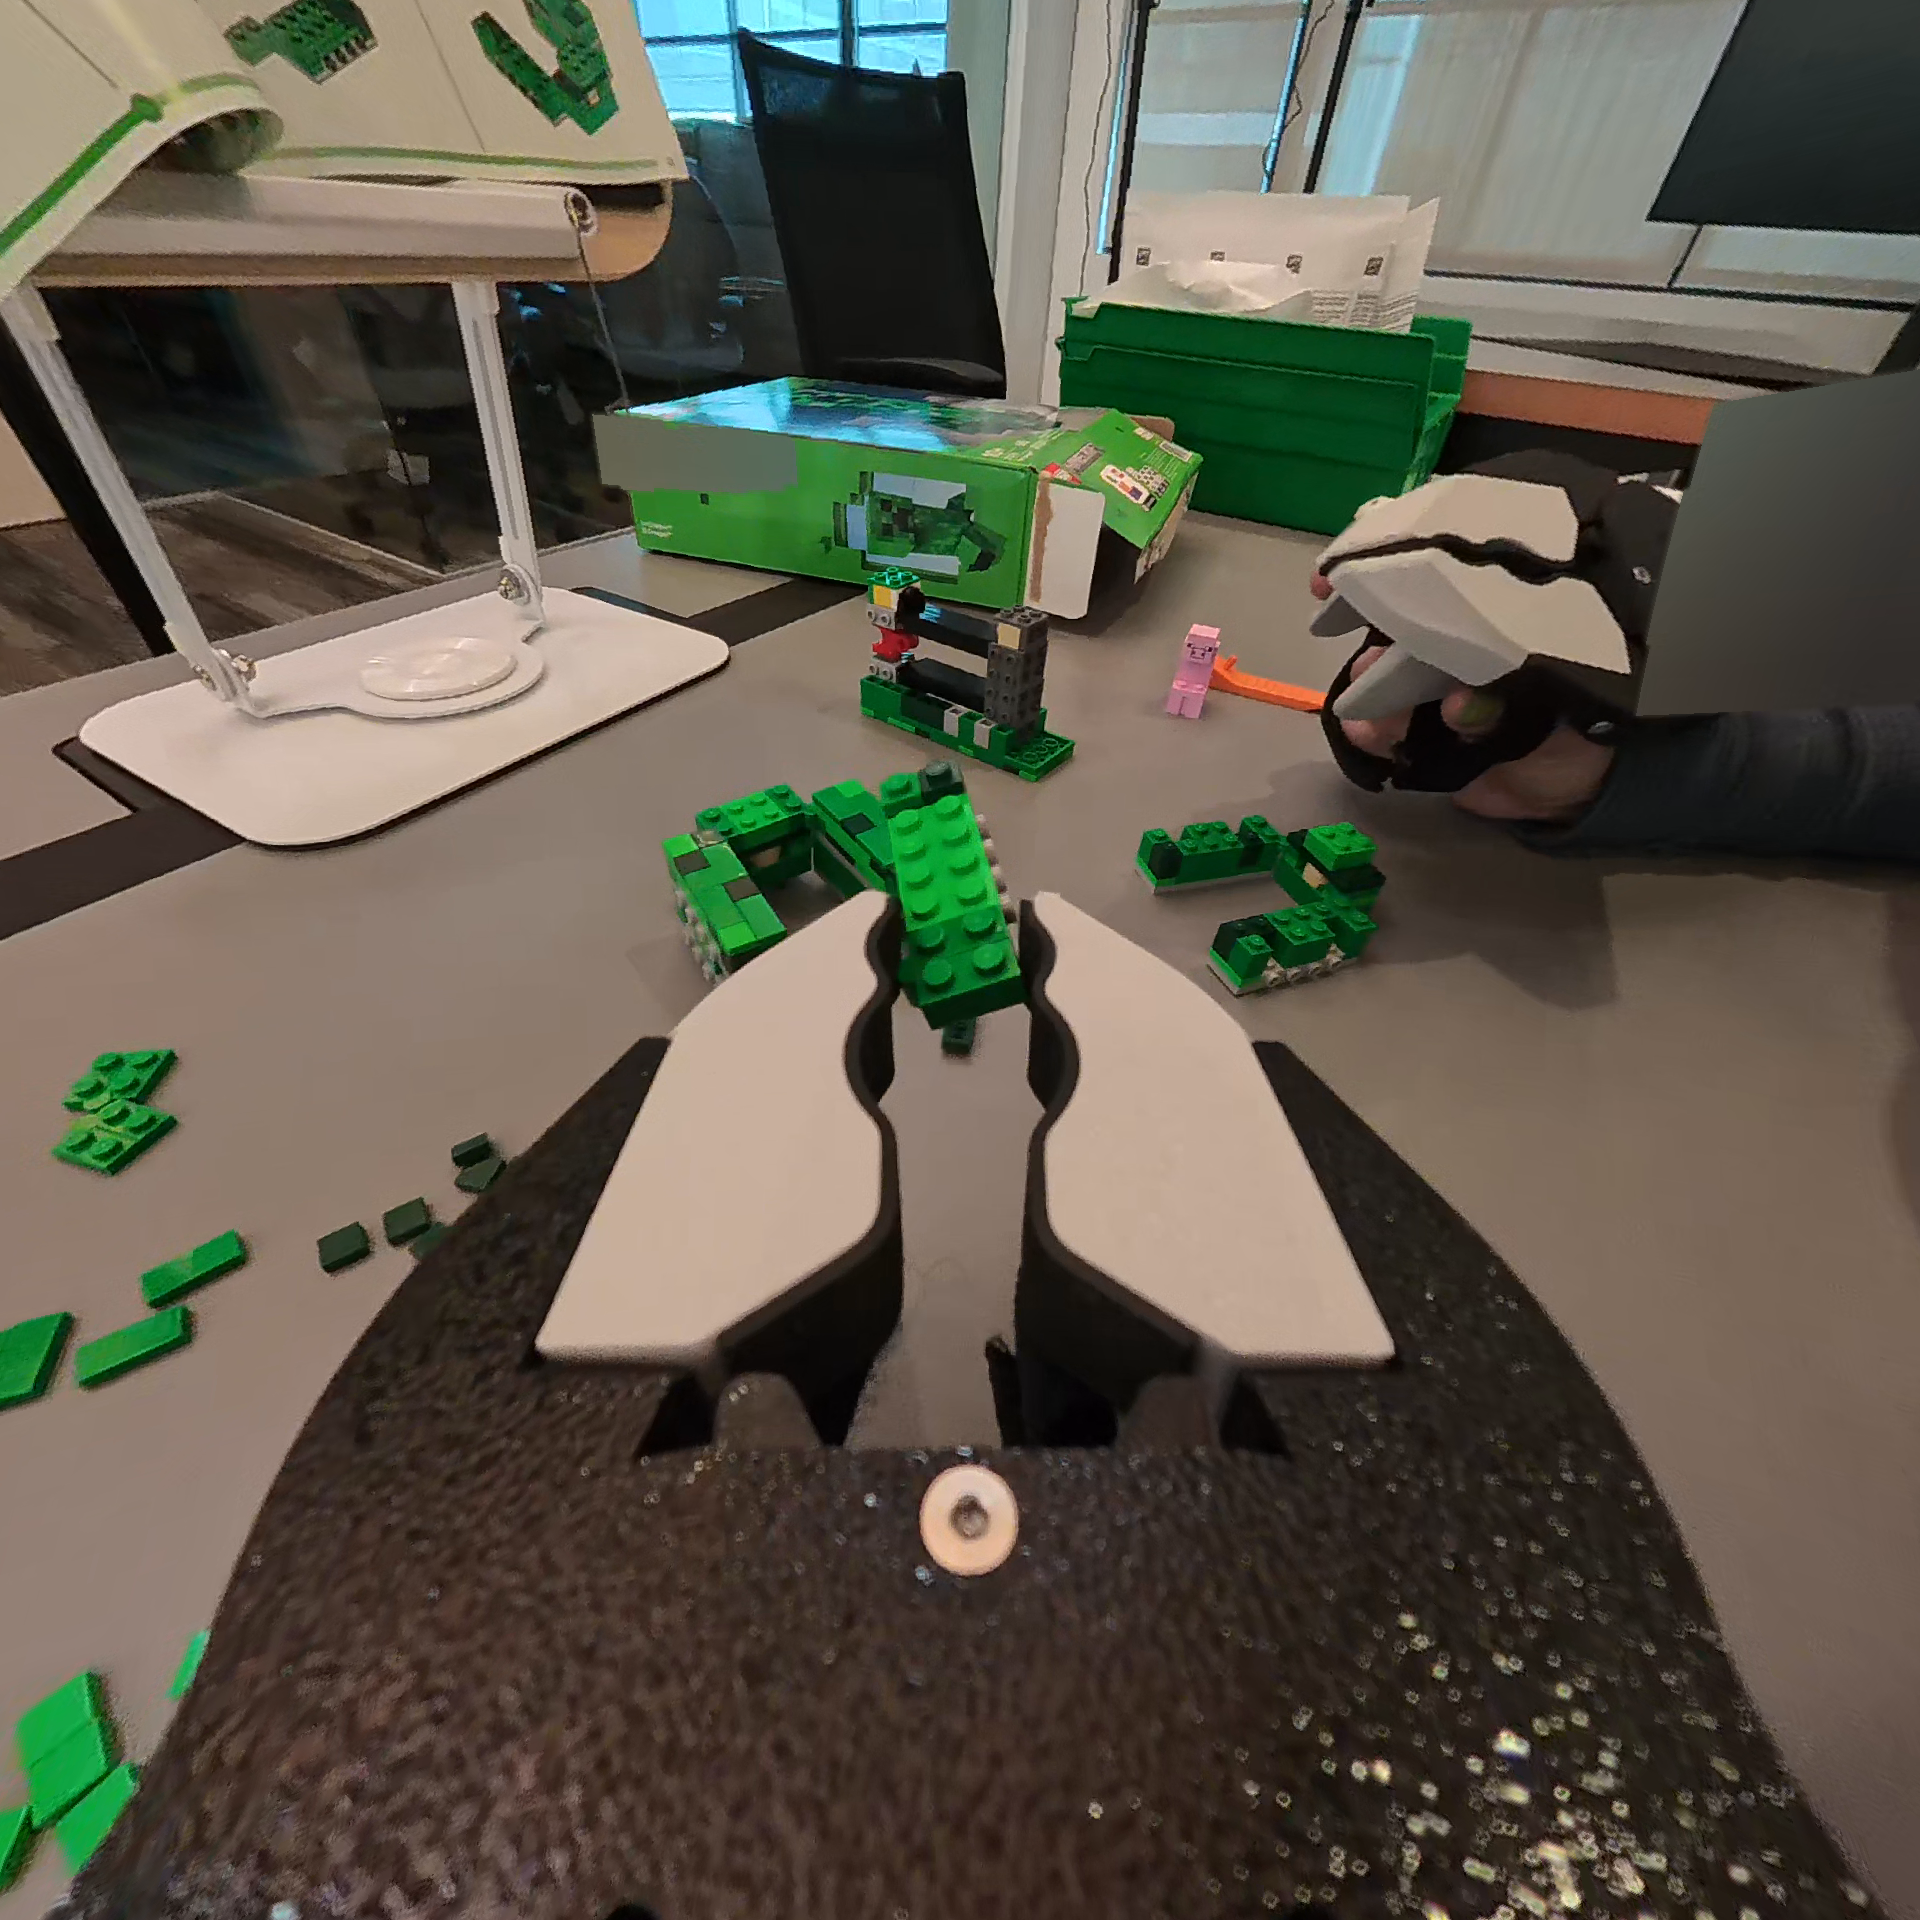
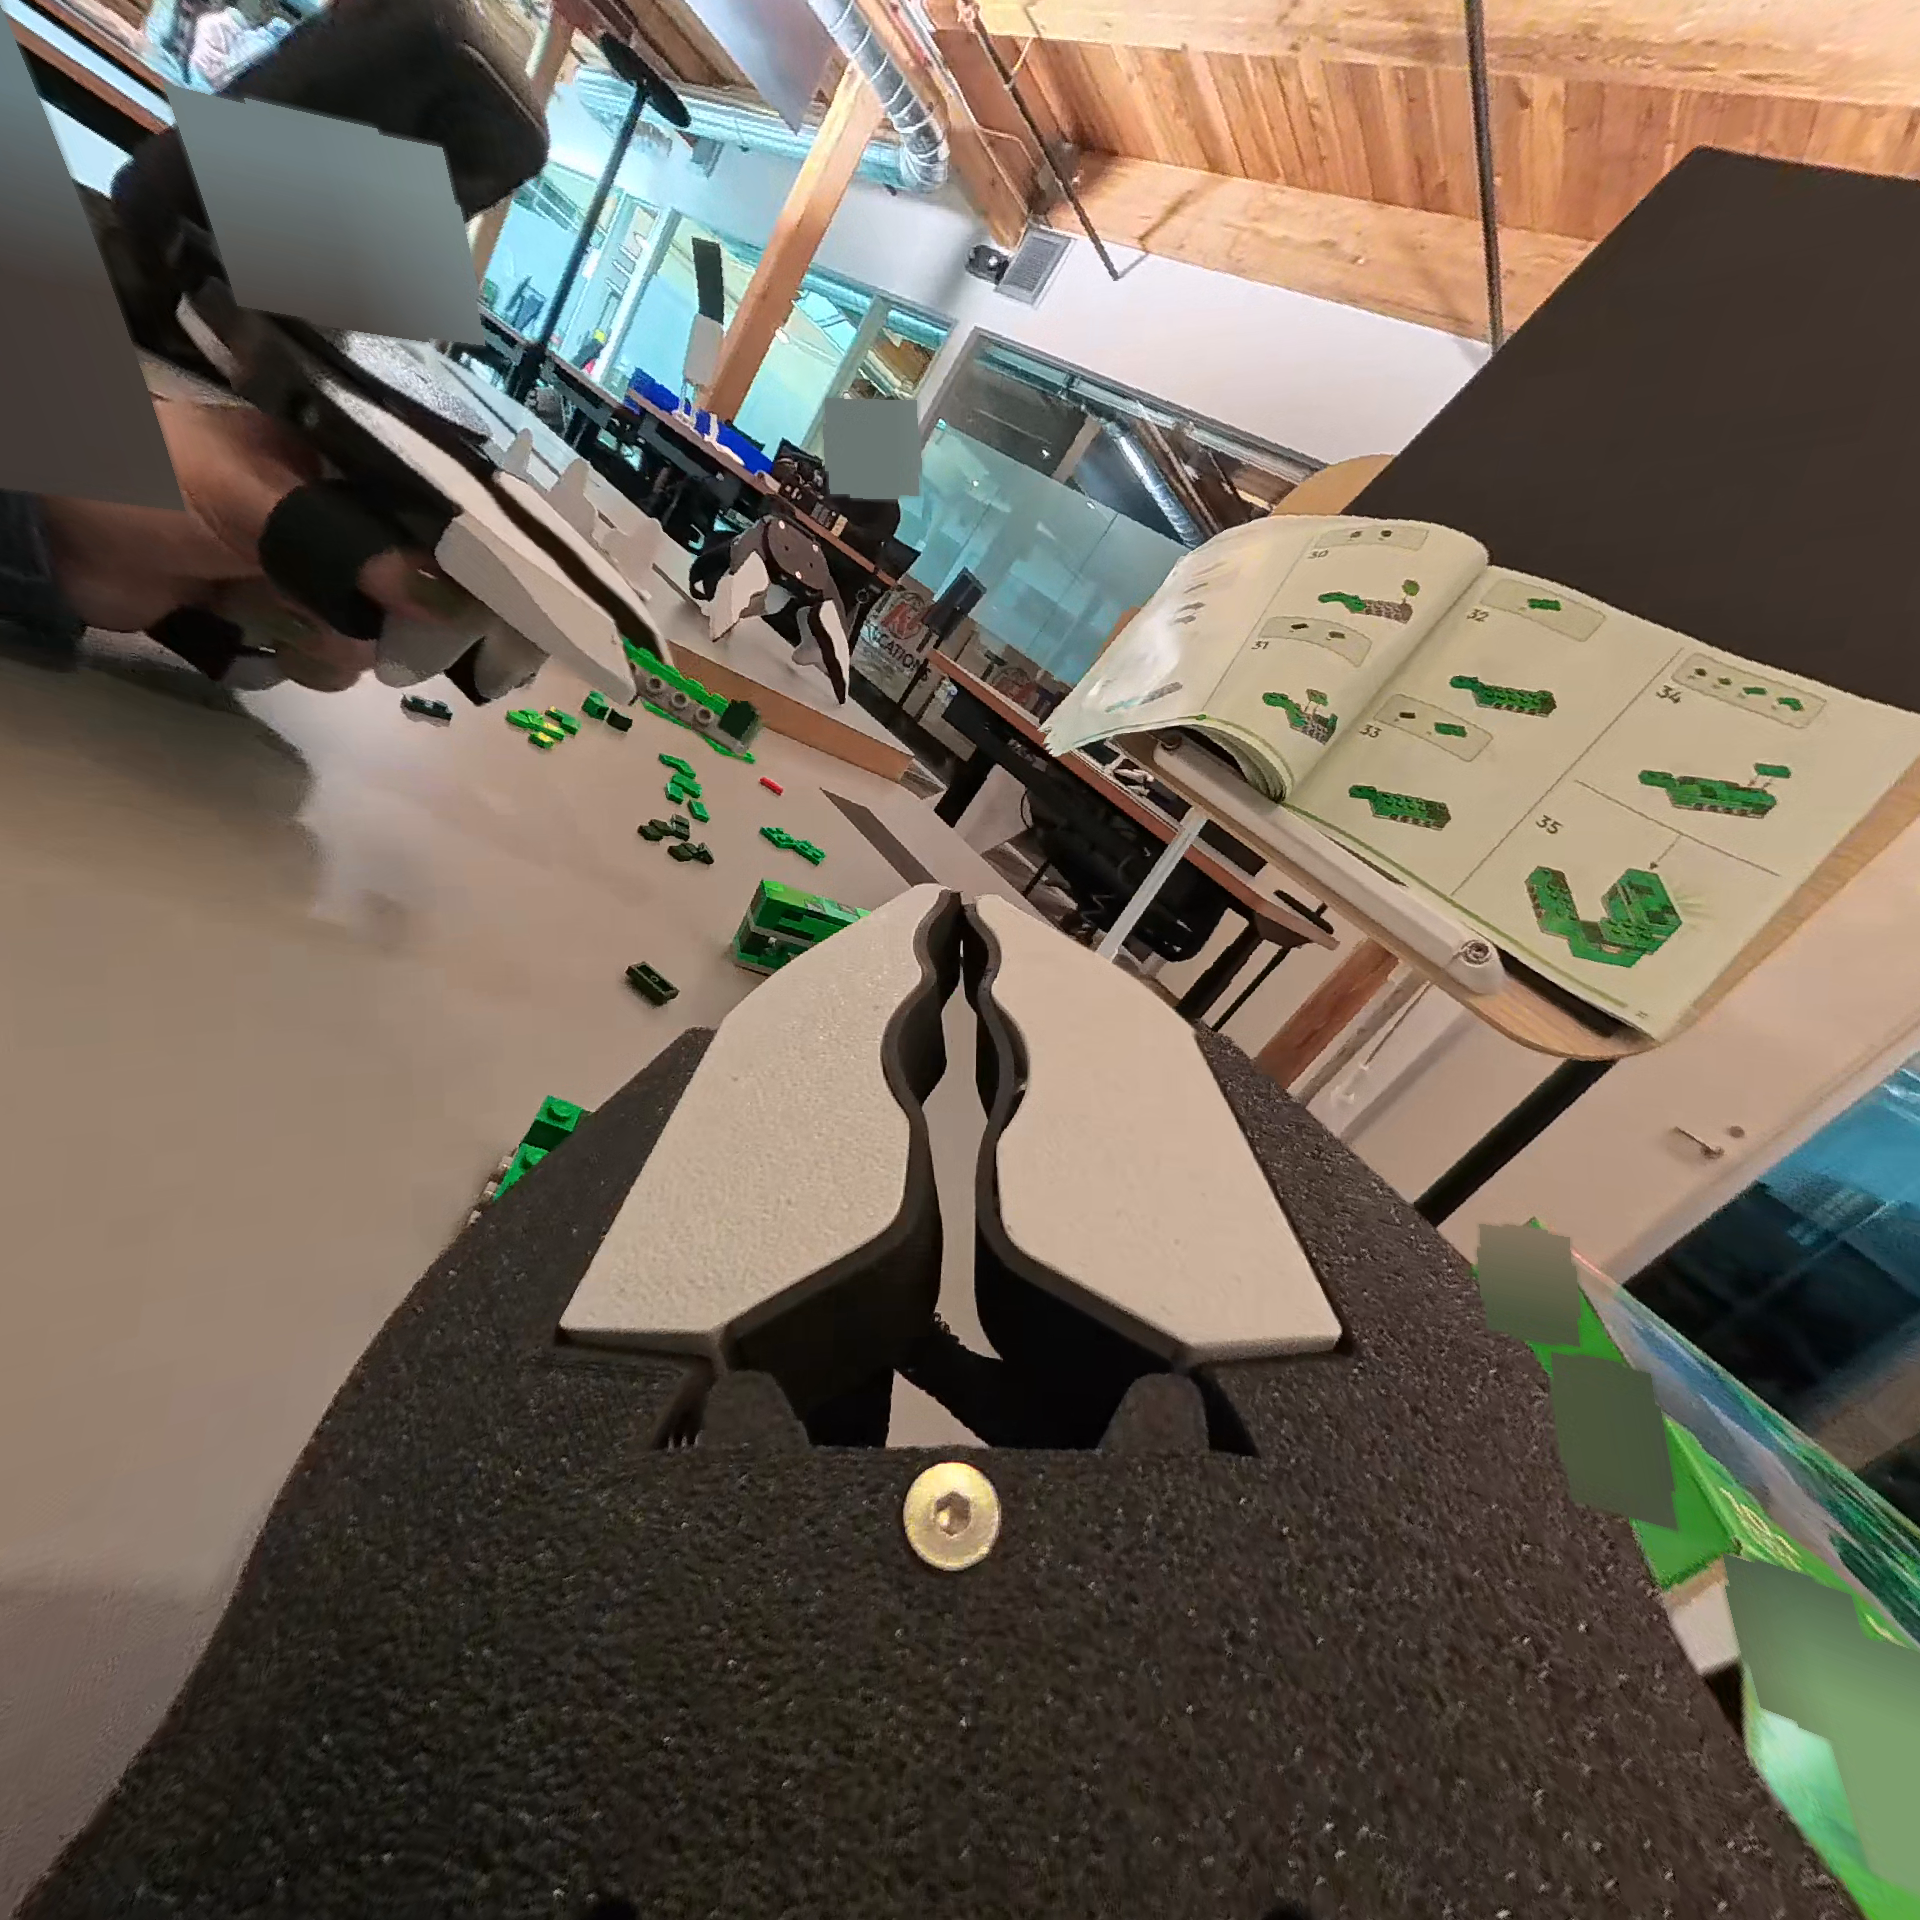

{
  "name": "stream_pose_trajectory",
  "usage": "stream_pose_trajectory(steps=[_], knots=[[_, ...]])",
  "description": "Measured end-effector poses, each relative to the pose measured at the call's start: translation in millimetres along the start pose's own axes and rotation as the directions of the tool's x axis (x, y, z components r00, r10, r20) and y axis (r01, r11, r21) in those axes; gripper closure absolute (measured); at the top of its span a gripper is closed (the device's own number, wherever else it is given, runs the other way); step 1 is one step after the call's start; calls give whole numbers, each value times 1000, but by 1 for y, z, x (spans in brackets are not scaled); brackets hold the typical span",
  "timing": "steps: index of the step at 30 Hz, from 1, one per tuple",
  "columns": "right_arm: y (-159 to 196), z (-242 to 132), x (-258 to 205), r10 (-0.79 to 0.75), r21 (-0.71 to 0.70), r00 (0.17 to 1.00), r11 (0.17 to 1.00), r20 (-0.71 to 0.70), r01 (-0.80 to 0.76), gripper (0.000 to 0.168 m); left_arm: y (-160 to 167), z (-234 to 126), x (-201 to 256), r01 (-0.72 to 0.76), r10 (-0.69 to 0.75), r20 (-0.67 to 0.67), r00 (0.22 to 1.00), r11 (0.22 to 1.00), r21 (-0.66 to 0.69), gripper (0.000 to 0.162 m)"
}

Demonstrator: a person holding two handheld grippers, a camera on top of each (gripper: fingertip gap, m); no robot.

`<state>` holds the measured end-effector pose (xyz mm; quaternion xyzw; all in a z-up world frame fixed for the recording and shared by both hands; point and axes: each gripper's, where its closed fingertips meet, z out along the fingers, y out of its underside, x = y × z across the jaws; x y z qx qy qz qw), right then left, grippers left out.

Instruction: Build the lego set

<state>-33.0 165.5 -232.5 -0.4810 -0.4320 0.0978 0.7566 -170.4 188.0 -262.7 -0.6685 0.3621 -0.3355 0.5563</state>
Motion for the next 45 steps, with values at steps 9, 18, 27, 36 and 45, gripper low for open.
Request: stream_pose_trajectory(steps=[9, 18, 27, 36, 45], knots=[[1, 1, -3, -8, -5, 1000, 1000, 15, 8, 168, 6, 5, 12, -93, 92, -49, 995, 995, -24, 141], [3, 2, -6, -12, -14, 999, 1000, 30, 12, 168, 8, 7, 13, -103, 101, -55, 993, 994, -40, 141], [4, 2, -7, -15, -20, 999, 1000, 38, 15, 168, 9, 7, 13, -107, 104, -51, 993, 993, -42, 141], [6, 2, -6, -6, -24, 999, 1000, 36, 7, 168, 7, 6, 12, -91, 89, -53, 995, 995, -32, 141], [7, 3, -8, -8, -30, 999, 999, 44, 10, 168, 8, 6, 12, -93, 91, -56, 994, 995, -37, 141]])
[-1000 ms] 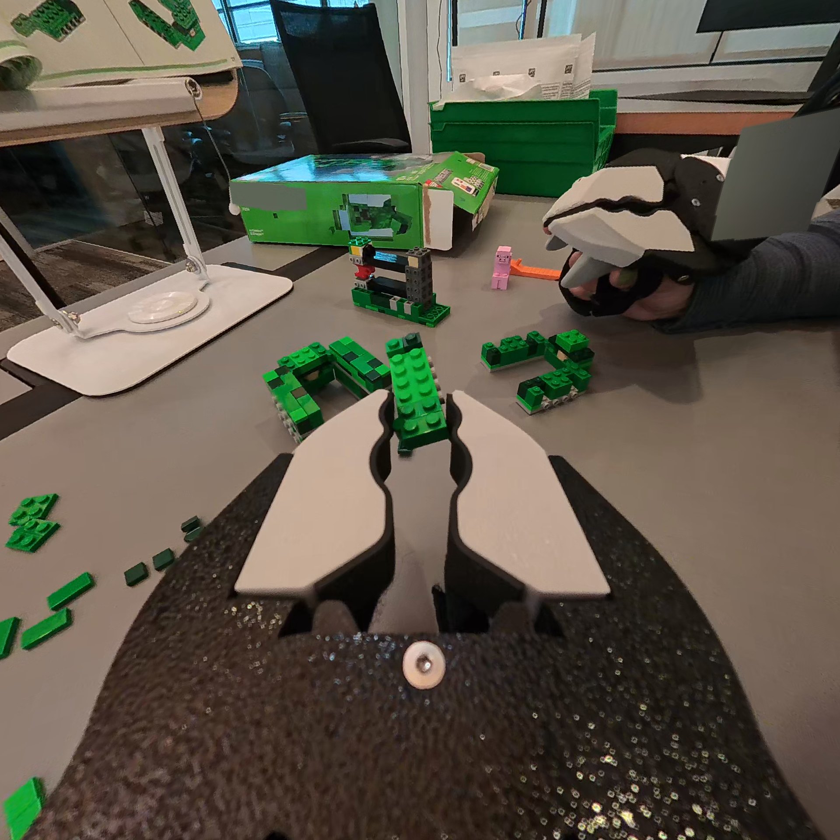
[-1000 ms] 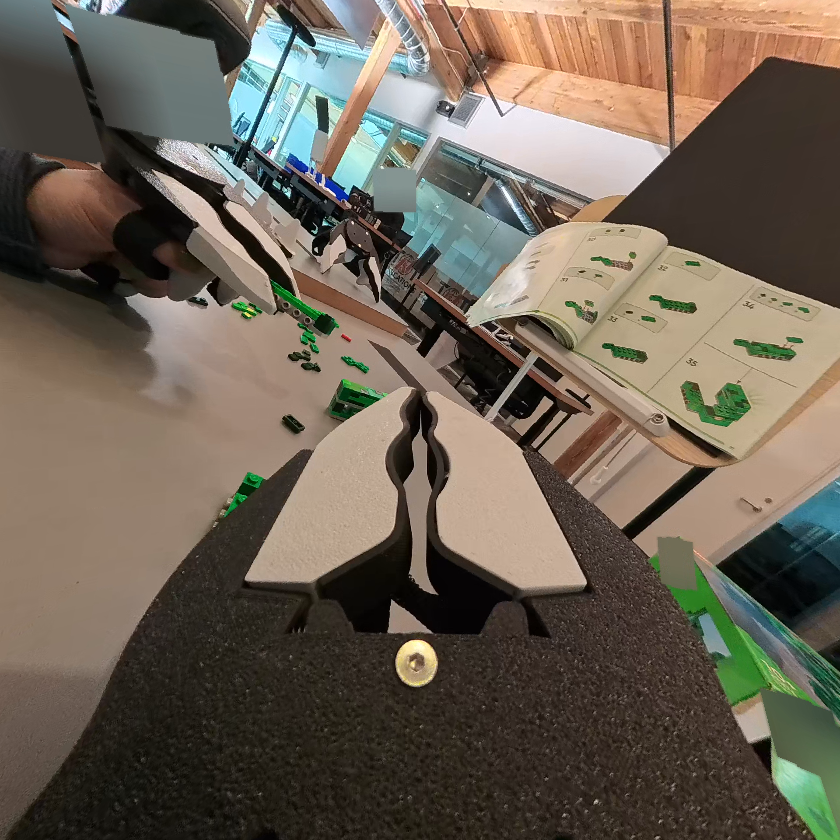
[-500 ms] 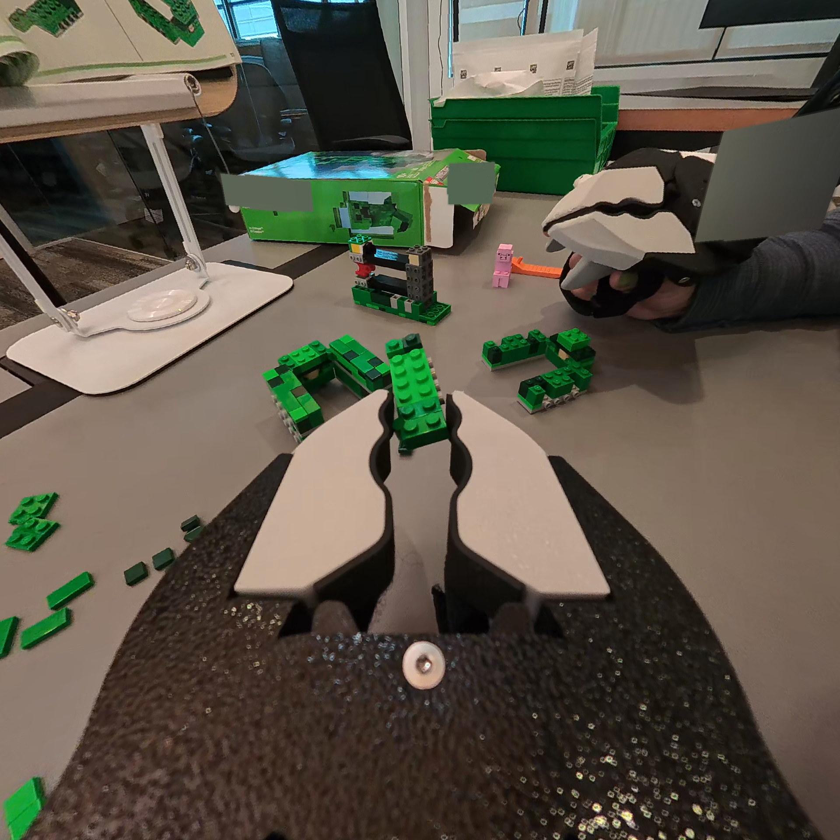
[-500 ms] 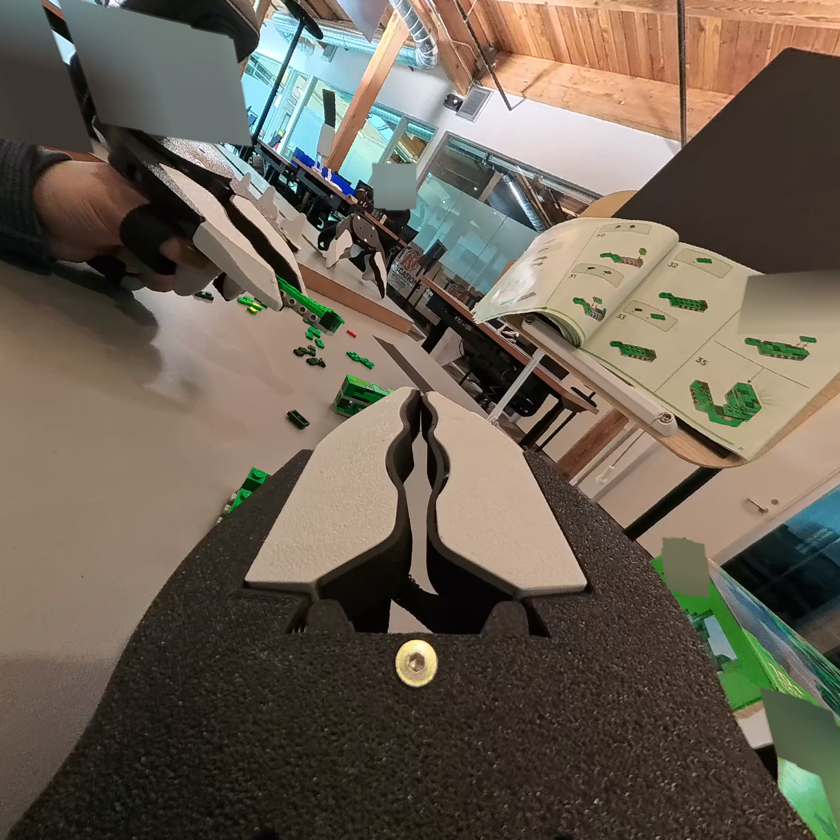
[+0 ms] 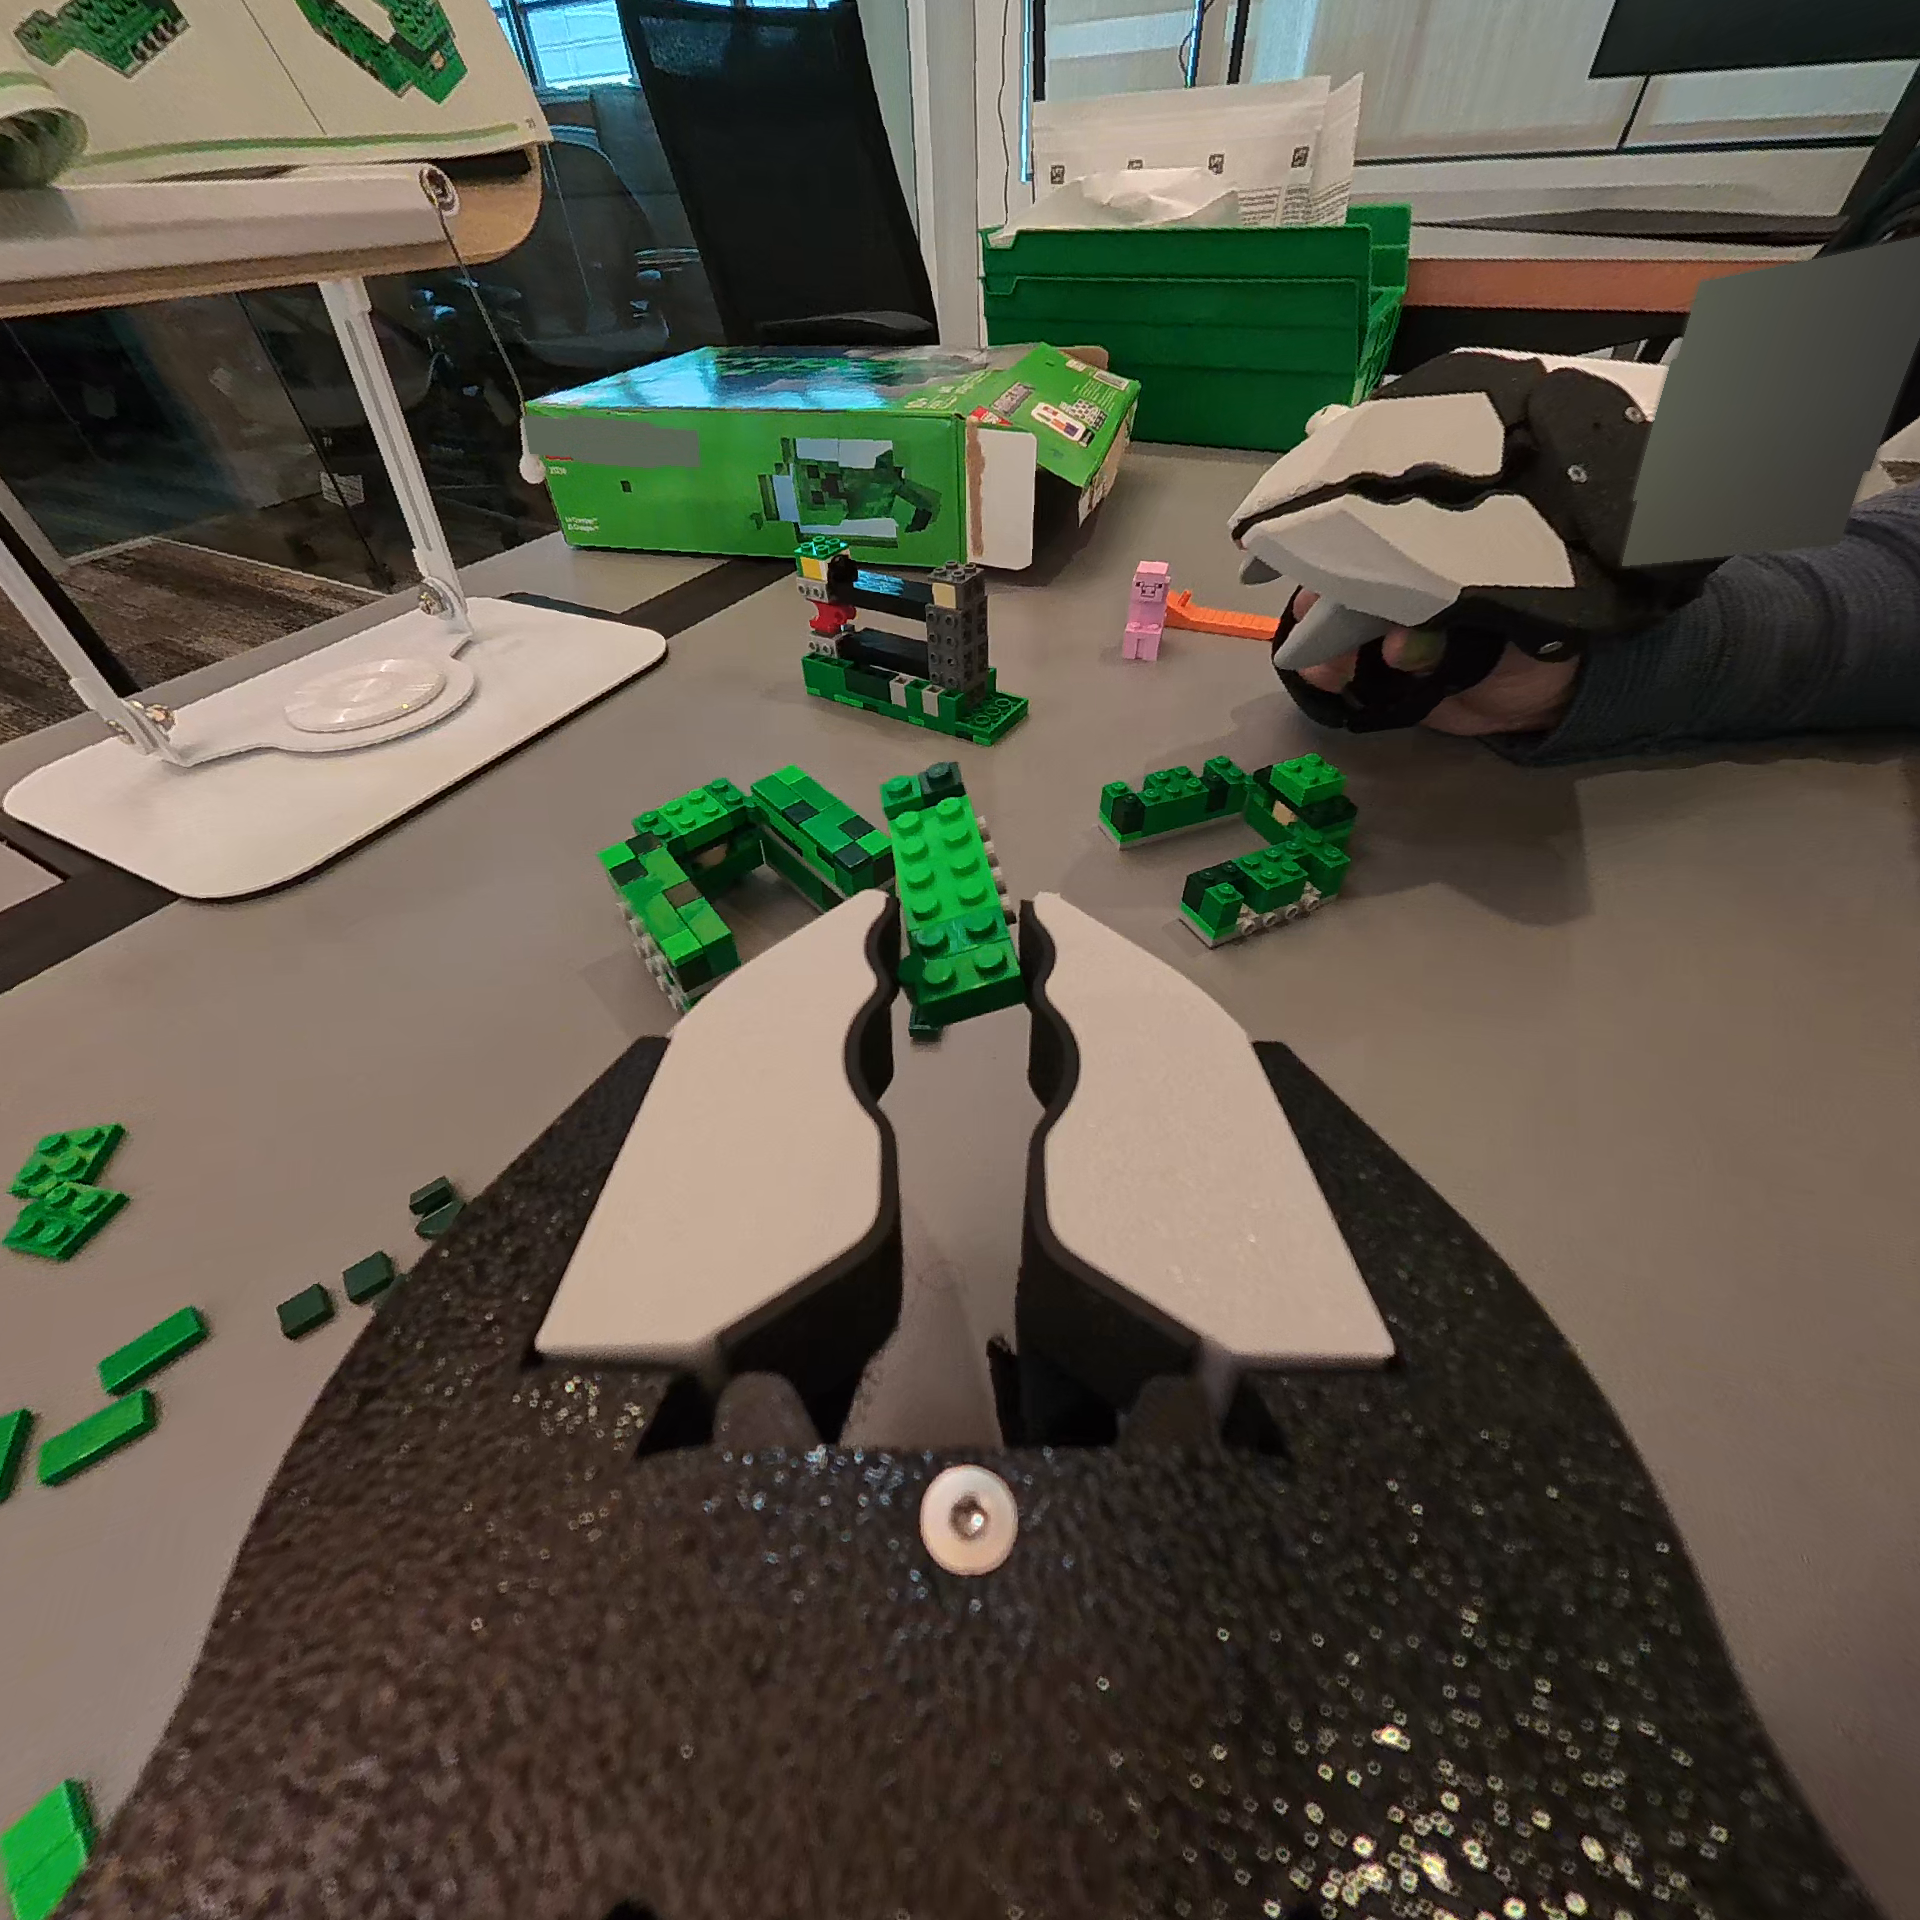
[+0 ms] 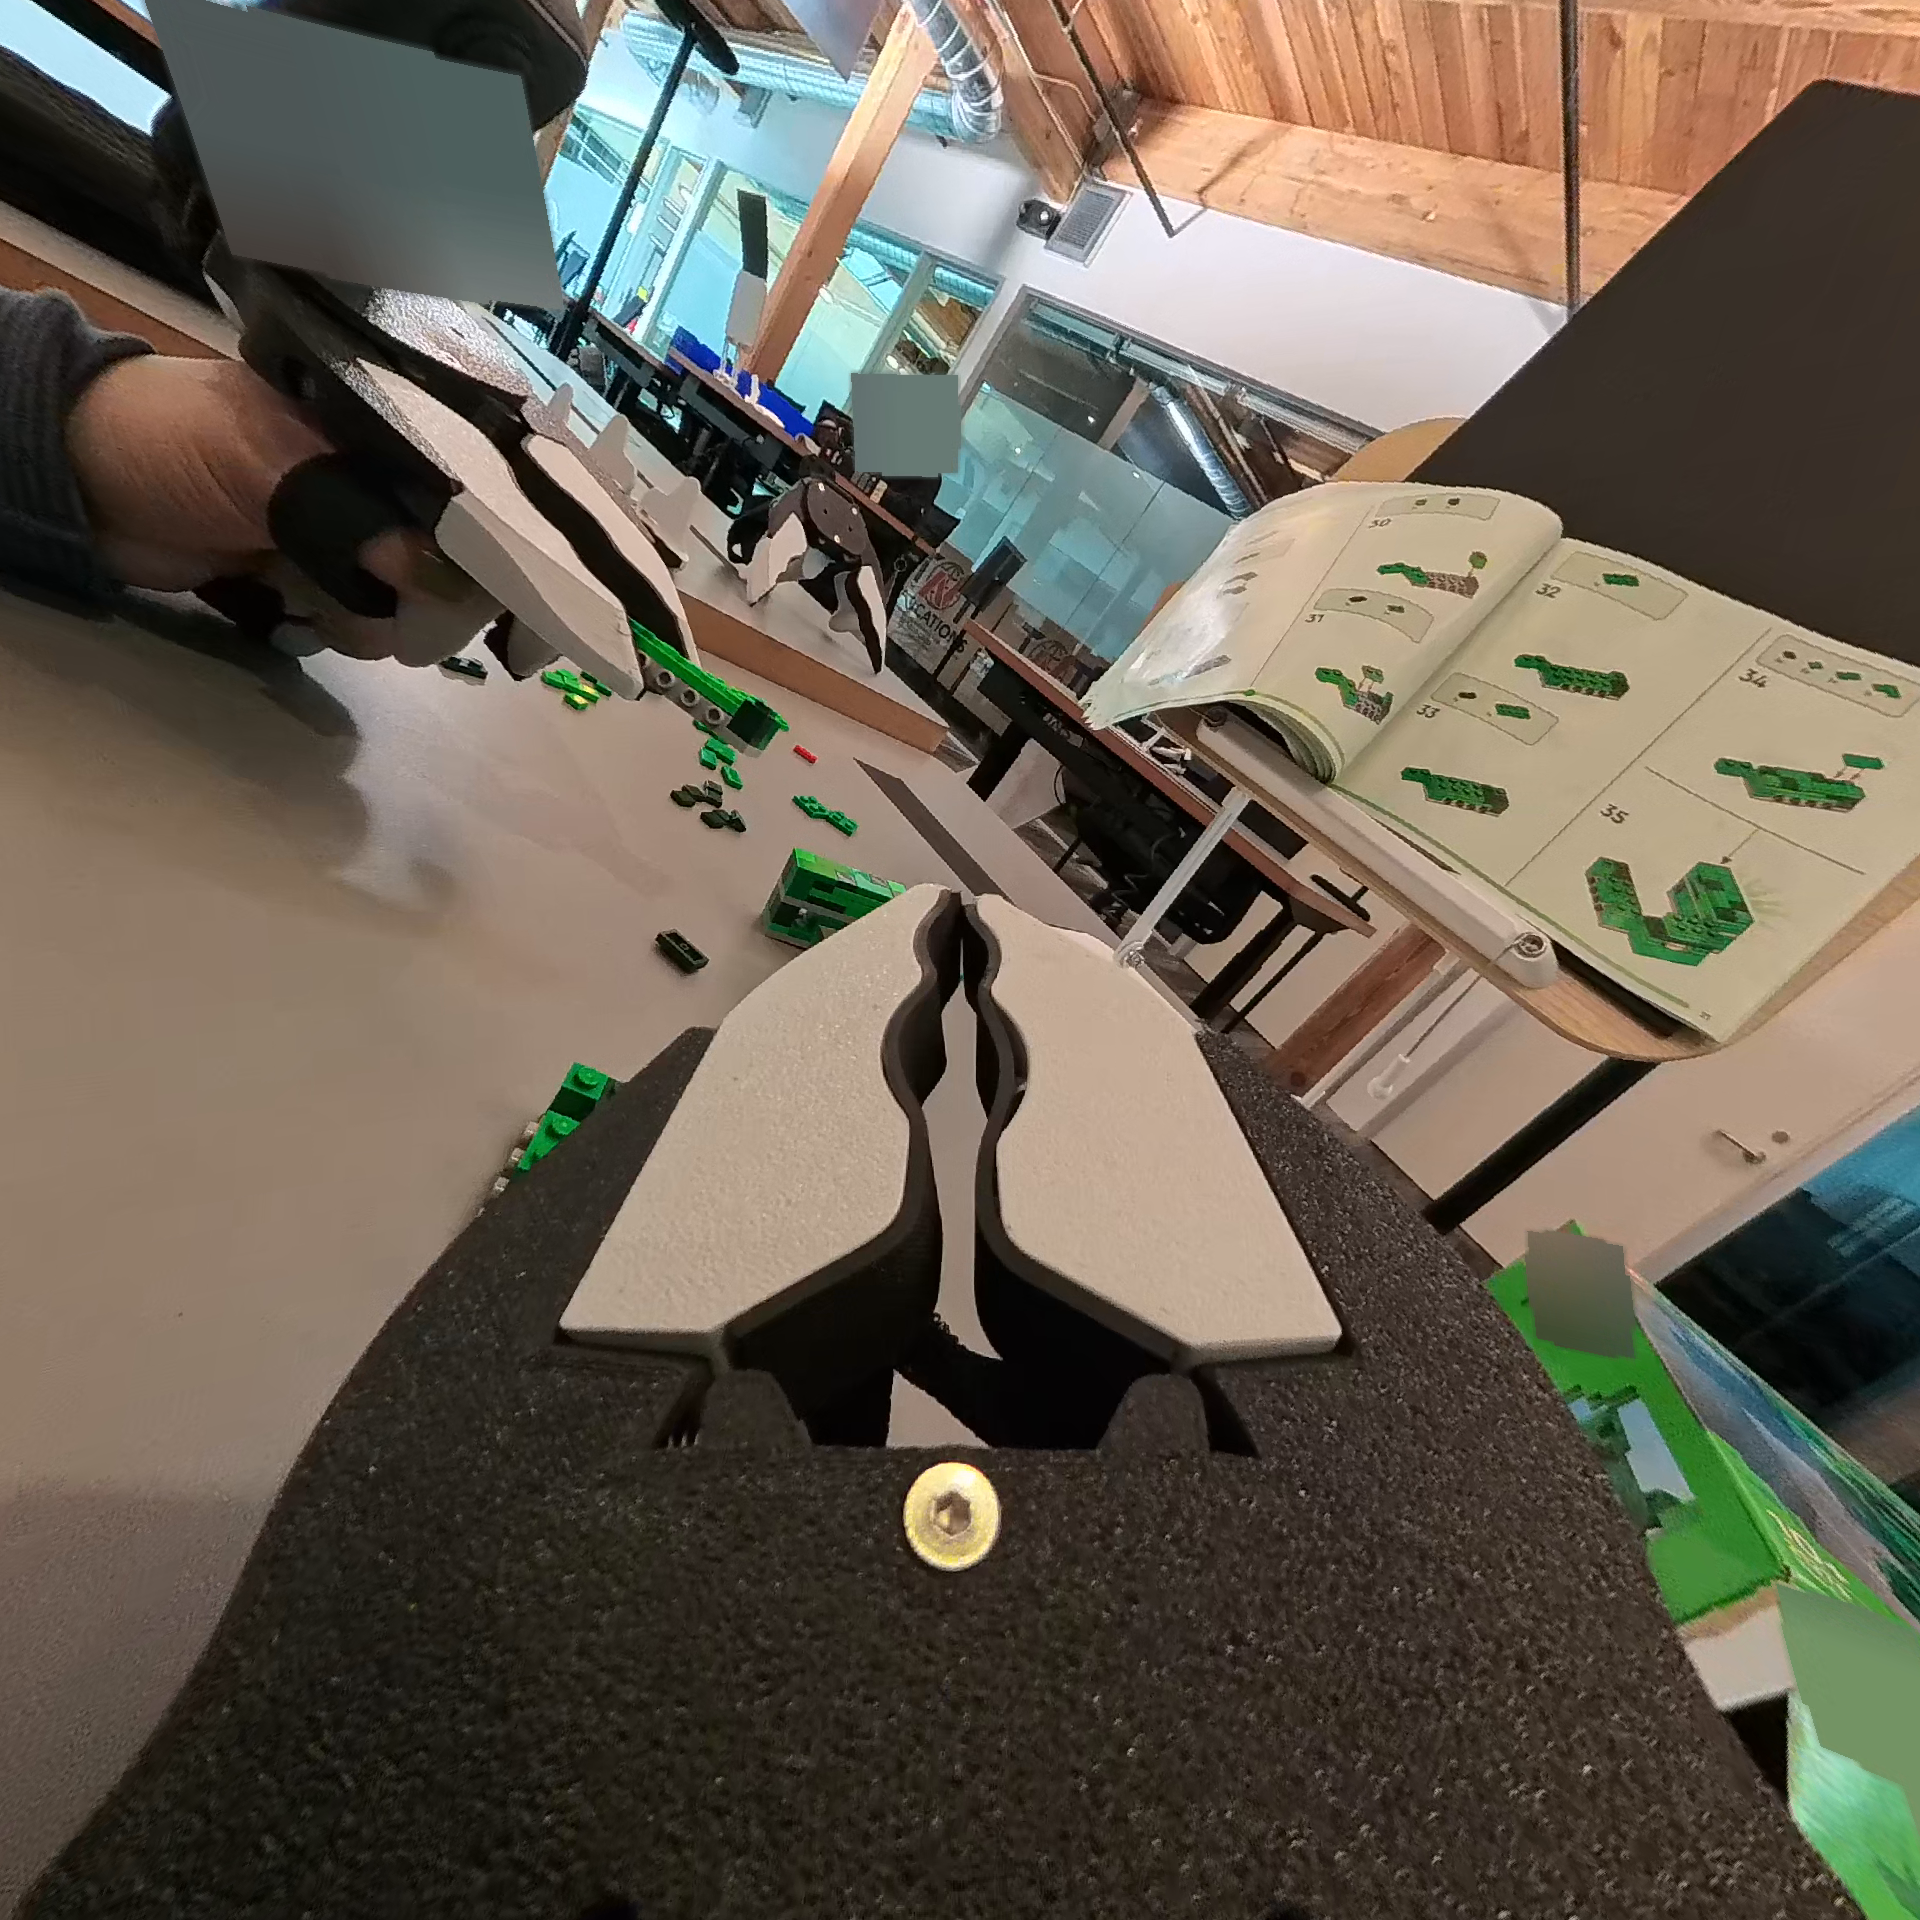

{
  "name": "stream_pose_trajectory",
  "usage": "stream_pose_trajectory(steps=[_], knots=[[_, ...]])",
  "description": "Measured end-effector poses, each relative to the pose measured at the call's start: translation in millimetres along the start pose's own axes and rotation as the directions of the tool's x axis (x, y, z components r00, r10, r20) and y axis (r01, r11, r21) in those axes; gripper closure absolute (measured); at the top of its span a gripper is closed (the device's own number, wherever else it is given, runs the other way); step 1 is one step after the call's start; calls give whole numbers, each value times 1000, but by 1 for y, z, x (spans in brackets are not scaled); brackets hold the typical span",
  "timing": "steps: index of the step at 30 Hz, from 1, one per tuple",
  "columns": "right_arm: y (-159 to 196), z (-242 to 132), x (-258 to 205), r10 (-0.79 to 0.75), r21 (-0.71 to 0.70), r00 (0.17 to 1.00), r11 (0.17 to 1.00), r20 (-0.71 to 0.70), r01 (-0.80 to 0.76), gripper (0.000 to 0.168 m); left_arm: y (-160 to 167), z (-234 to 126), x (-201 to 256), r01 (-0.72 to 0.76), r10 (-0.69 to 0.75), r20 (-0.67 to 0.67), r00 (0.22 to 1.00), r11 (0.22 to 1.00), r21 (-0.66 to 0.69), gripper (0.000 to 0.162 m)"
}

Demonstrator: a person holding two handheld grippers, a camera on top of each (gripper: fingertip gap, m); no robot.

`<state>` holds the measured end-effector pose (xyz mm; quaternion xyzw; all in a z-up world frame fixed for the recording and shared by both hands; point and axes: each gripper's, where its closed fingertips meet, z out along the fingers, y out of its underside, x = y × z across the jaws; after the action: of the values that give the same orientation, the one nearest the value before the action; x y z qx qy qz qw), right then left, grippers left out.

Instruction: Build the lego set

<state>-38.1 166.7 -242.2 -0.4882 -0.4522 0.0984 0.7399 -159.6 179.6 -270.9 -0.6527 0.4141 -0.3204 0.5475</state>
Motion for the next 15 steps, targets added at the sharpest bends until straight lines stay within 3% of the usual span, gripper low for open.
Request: stream_pose_trajectory(steps=[11, 13, 15], knots=[[-1, 1, -5, -25, 3, 999, 1000, 21, 25, 168, 1, 1, 3, 4, -4, -20, 1000, 1000, -9, 141], [-4, 0, -9, -40, 19, 999, 999, 34, 40, 168, -2, 3, 12, 43, -42, -84, 996, 999, 5, 141], [-9, 0, -16, -58, 43, 995, 998, 79, 55, 166, -12, 4, 31, 159, -147, -240, 960, 987, 33, 141]])
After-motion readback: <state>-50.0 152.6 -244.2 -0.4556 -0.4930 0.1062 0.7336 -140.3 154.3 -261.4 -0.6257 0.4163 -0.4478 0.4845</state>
